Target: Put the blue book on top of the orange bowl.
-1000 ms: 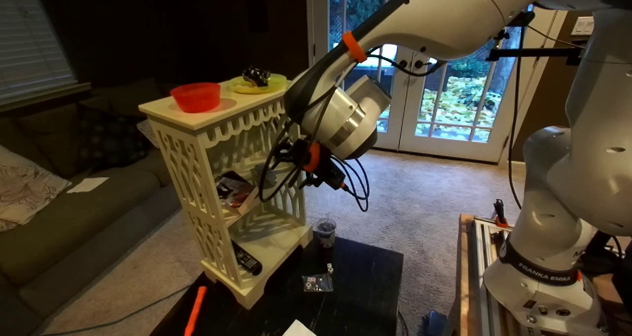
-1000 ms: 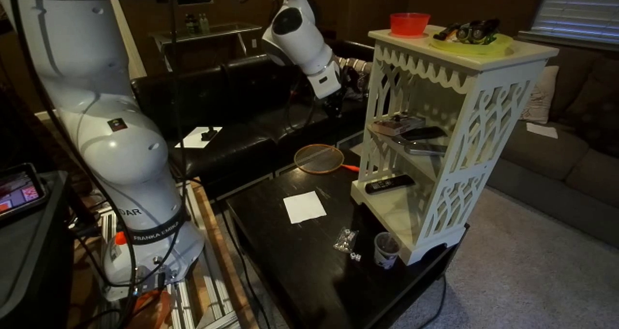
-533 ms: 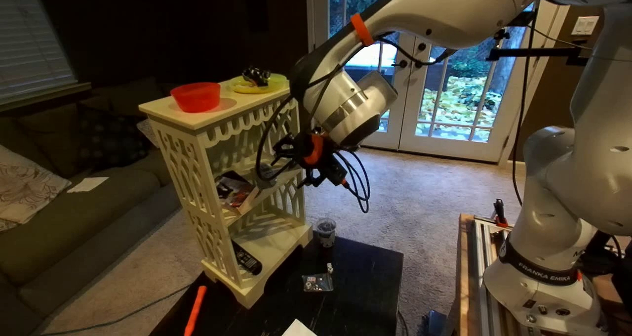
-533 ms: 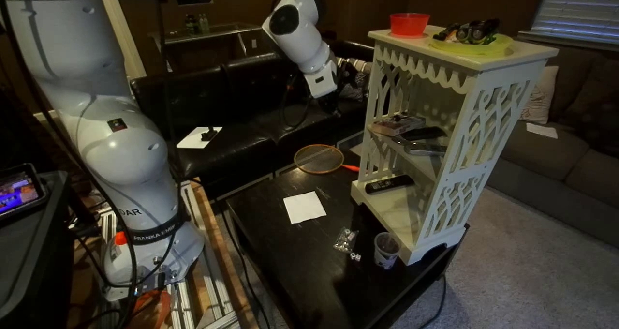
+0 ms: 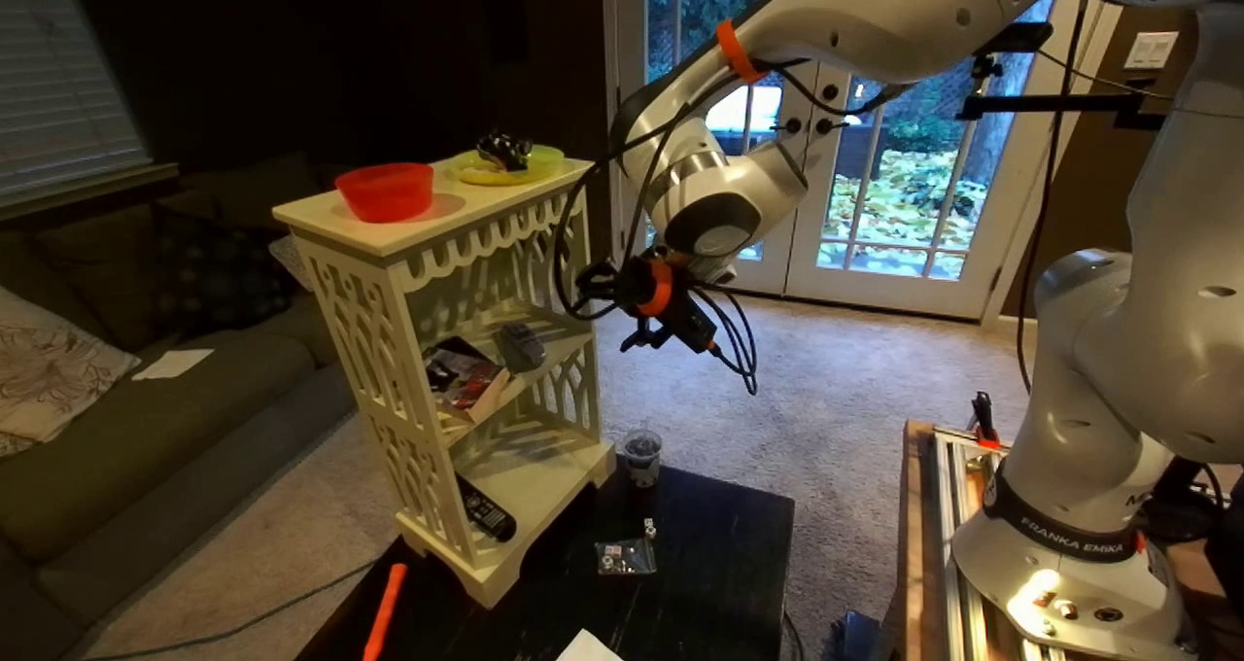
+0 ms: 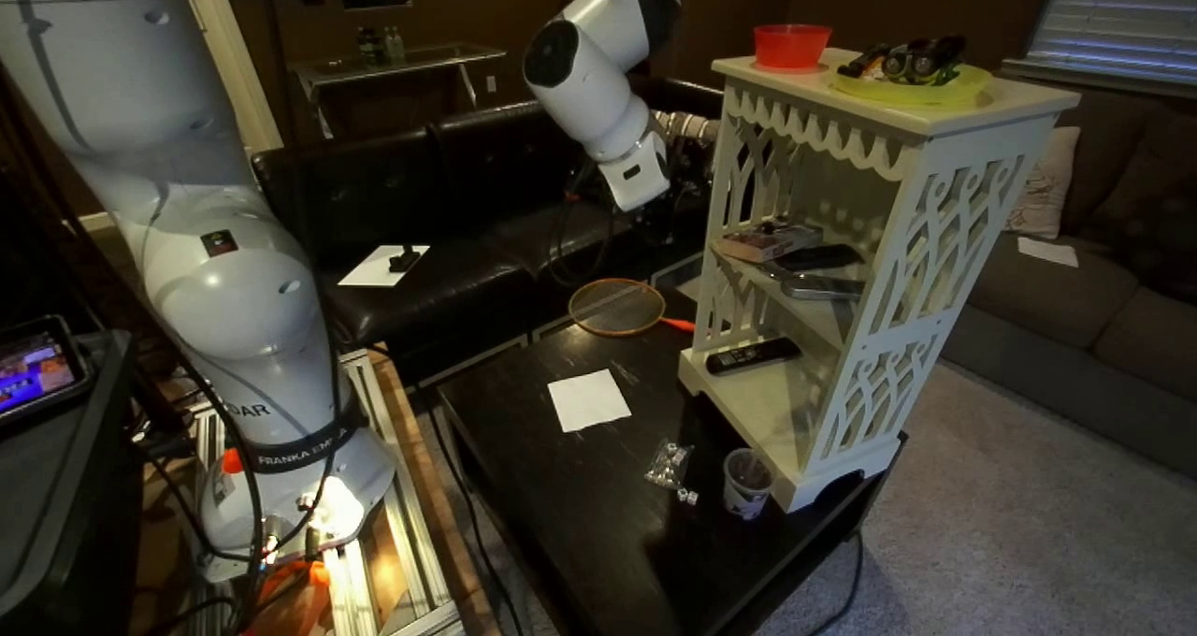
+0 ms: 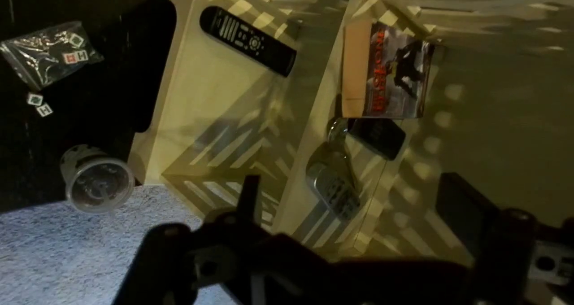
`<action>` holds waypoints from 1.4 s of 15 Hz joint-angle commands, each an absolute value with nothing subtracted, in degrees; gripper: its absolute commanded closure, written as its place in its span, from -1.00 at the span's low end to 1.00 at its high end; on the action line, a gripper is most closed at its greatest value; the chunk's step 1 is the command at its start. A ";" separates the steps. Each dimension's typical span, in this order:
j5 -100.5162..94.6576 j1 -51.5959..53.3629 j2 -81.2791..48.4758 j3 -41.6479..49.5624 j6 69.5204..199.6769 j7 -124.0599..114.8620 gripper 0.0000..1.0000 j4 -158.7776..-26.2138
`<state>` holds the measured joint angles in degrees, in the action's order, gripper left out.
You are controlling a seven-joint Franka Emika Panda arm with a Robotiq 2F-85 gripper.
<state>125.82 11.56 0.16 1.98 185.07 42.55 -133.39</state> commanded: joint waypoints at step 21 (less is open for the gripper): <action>143.85 4.47 -9.43 15.34 143.62 75.48 -1.00 -139.31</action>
<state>143.91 9.89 -7.31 17.61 152.17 71.62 -140.13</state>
